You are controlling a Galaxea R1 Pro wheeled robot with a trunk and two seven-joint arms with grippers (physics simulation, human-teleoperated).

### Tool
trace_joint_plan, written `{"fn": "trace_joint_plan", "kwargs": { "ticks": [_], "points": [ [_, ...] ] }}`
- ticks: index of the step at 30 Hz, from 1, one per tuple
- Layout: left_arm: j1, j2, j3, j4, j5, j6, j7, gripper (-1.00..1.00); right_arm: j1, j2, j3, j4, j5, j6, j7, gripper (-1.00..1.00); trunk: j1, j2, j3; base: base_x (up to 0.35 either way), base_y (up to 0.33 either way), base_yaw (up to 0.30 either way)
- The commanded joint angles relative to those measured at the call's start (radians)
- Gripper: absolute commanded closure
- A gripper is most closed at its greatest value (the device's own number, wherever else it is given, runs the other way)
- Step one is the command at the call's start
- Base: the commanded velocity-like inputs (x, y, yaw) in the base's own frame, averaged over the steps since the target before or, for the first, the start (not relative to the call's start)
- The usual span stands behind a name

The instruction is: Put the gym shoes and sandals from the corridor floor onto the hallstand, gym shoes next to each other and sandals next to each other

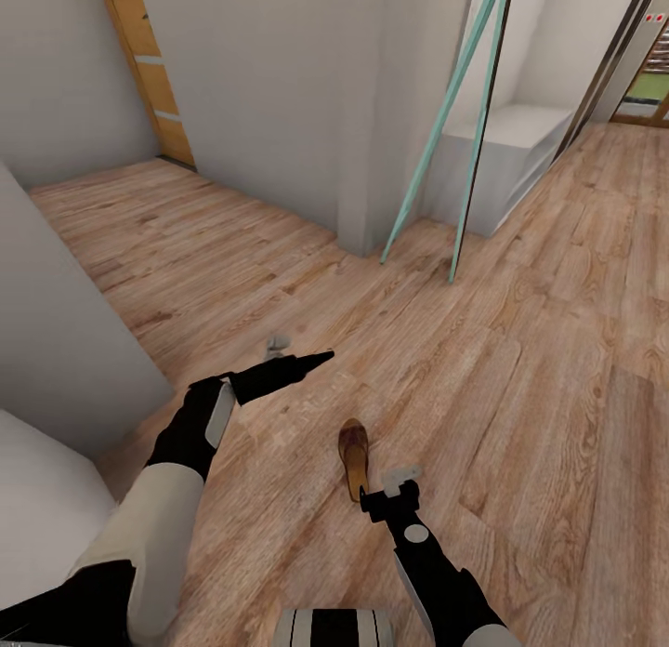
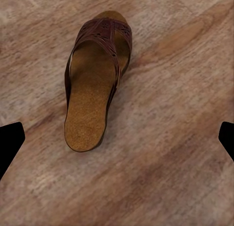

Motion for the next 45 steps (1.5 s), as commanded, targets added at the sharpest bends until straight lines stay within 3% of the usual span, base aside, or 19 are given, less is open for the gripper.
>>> {"fn": "trace_joint_plan", "kwargs": {
  "ticks": [1, 25, 29, 30, 45],
  "points": [
    [-0.006, 0.003, 0.002, -0.001, 0.003, 0.014, -0.005, -1.00, 0.000, 0.000, 0.002, -0.001, 0.010, 0.007, -0.006, -1.00, 0.000, 0.000, -0.001, 0.000, 0.000, 0.000],
    [-0.129, 0.135, 0.002, 0.000, 0.006, 0.148, -0.033, -1.00, 0.000, 0.000, 0.001, -0.038, -0.016, 0.013, -0.008, -1.00, 0.000, 0.000, -0.001, 0.000, 0.000, 0.000],
    [-0.148, 0.136, 0.000, -0.001, 0.005, 0.171, -0.033, -1.00, 0.000, 0.000, 0.001, -0.039, -0.017, 0.013, -0.008, -1.00, 0.000, 0.000, -0.001, 0.000, 0.000, 0.000],
    [-0.143, 0.135, -0.003, -0.001, 0.003, 0.224, -0.032, -1.00, 0.000, 0.000, 0.001, -0.040, -0.017, 0.013, -0.009, -1.00, 0.000, 0.000, -0.001, 0.000, 0.000, 0.000],
    [-0.136, 0.135, -0.005, 0.001, -0.003, 0.211, -0.033, -1.00, 0.000, 0.000, 0.000, -0.040, -0.017, 0.013, -0.009, -1.00, 0.000, 0.000, -0.001, 0.000, 0.000, 0.000]
  ]
}}
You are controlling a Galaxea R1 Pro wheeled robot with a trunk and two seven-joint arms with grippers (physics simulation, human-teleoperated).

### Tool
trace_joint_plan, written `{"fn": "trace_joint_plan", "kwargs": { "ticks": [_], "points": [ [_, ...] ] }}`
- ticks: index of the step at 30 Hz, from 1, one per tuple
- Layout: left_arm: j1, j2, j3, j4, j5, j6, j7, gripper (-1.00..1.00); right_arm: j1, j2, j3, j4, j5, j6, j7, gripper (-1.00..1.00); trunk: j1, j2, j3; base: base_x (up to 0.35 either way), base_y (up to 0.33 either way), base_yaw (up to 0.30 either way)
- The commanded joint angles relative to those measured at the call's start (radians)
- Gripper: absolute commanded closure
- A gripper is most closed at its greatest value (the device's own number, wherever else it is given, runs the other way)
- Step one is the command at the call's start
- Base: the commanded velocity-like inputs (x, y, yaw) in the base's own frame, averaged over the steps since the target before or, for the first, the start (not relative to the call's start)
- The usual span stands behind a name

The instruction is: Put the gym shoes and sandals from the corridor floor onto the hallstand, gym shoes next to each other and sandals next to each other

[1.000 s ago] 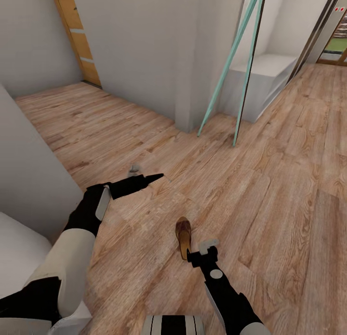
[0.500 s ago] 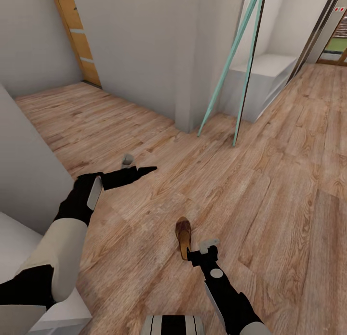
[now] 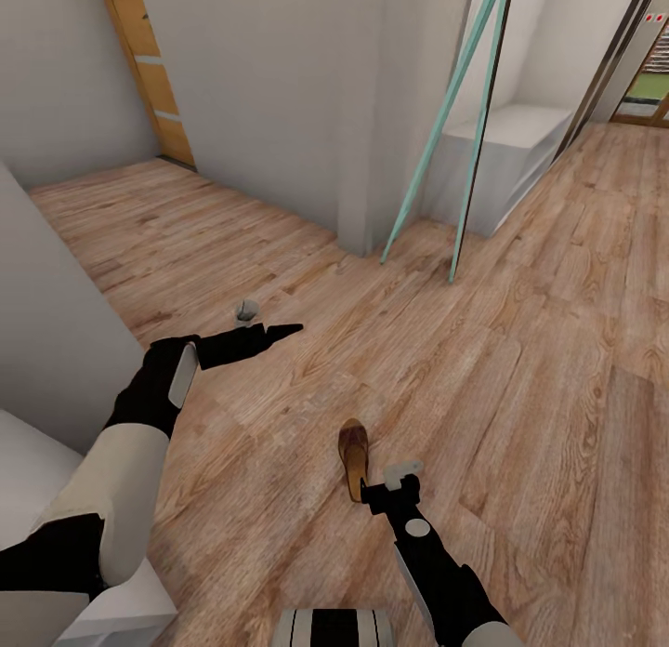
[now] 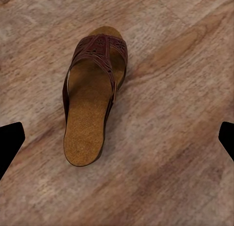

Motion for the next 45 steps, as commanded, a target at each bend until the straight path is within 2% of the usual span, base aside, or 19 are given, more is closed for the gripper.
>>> {"fn": "trace_joint_plan", "kwargs": {
  "ticks": [1, 45],
  "points": [
    [0.000, 0.000, 0.001, 0.000, 0.004, 0.006, -0.001, -1.00, 0.000, 0.000, 0.002, -0.001, 0.010, 0.007, -0.006, -1.00, 0.000, 0.000, -0.001, 0.000, 0.000, 0.000],
    [0.006, -0.001, 0.002, -0.002, 0.008, 0.004, -0.004, -1.00, 0.000, 0.000, 0.002, -0.001, 0.010, 0.009, -0.007, -1.00, 0.000, 0.000, -0.001, 0.019, 0.000, 0.000]
  ]
}}
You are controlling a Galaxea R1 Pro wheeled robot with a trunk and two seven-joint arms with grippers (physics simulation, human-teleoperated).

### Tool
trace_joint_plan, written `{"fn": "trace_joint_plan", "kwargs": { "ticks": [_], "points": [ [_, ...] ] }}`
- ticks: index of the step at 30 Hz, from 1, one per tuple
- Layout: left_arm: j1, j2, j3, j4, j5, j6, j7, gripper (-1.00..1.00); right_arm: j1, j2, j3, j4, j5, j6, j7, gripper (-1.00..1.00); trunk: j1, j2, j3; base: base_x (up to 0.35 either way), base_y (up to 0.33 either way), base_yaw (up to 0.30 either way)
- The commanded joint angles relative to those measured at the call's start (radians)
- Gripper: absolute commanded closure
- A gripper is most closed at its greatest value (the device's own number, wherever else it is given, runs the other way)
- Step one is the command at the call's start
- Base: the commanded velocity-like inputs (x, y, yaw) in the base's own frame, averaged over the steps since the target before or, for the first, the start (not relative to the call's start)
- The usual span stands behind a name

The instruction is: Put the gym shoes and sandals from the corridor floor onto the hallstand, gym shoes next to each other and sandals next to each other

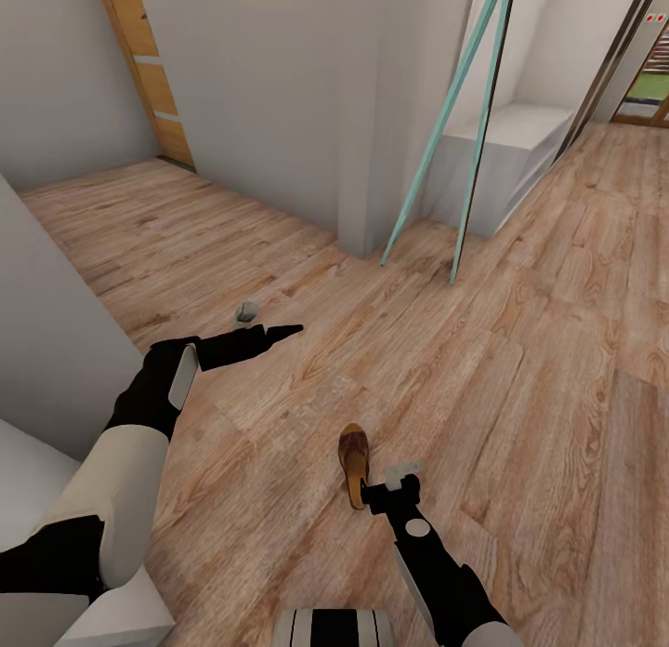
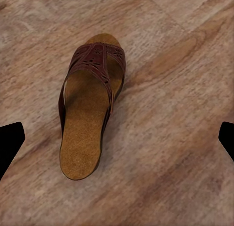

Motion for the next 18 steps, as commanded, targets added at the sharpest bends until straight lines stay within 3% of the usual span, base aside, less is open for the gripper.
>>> {"fn": "trace_joint_plan", "kwargs": {
  "ticks": [1, 18],
  "points": [
    [0.000, 0.000, 0.001, 0.000, 0.003, 0.006, -0.001, -1.00, 0.000, 0.000, 0.002, -0.001, 0.010, 0.008, -0.006, -1.00, 0.000, 0.000, -0.001, 0.002, 0.000, 0.000],
    [0.000, -0.001, 0.001, 0.002, 0.006, 0.006, -0.001, -1.00, 0.000, 0.000, 0.002, -0.014, 0.009, 0.008, -0.006, -1.00, 0.000, 0.000, -0.001, 0.000, 0.000, 0.000]
  ]
}}
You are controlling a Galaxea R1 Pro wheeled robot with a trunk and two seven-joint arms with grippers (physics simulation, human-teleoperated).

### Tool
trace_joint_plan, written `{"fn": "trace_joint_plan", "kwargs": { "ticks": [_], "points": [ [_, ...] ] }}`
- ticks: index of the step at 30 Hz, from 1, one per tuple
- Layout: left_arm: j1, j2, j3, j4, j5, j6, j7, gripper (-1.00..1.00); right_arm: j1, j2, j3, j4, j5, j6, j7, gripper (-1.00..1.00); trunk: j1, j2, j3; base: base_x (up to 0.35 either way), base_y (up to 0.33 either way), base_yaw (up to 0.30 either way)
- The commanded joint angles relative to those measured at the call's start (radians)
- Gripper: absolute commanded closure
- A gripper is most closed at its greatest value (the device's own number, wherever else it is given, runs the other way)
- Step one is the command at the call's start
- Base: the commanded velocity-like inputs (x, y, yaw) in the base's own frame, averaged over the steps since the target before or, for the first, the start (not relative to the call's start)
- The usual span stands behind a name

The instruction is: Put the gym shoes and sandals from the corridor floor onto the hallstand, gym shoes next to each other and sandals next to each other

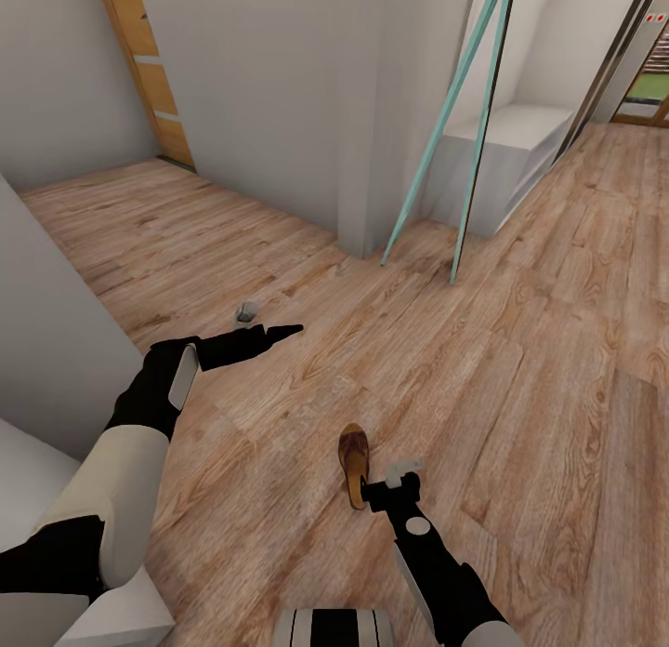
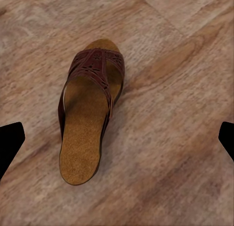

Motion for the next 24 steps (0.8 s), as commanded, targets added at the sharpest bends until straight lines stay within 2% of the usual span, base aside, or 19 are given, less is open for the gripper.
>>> {"fn": "trace_joint_plan", "kwargs": {
  "ticks": [1, 15, 24],
  "points": [
    [0.000, 0.000, 0.001, 0.000, 0.003, 0.006, -0.001, -1.00, 0.000, 0.000, 0.002, -0.003, 0.010, 0.008, -0.006, -1.00, 0.000, 0.000, -0.001, 0.000, 0.000, 0.009],
    [0.000, 0.000, 0.001, 0.000, 0.003, 0.006, -0.001, -1.00, 0.000, 0.000, 0.001, -0.016, 0.010, 0.008, -0.006, -1.00, 0.000, 0.000, -0.010, 0.000, 0.000, 0.142],
    [0.000, 0.000, 0.001, 0.000, 0.003, 0.006, -0.001, -1.00, 0.000, 0.000, 0.001, -0.017, 0.010, 0.008, -0.006, -1.00, 0.000, 0.000, -0.012, 0.000, 0.000, 0.037]
  ]
}}
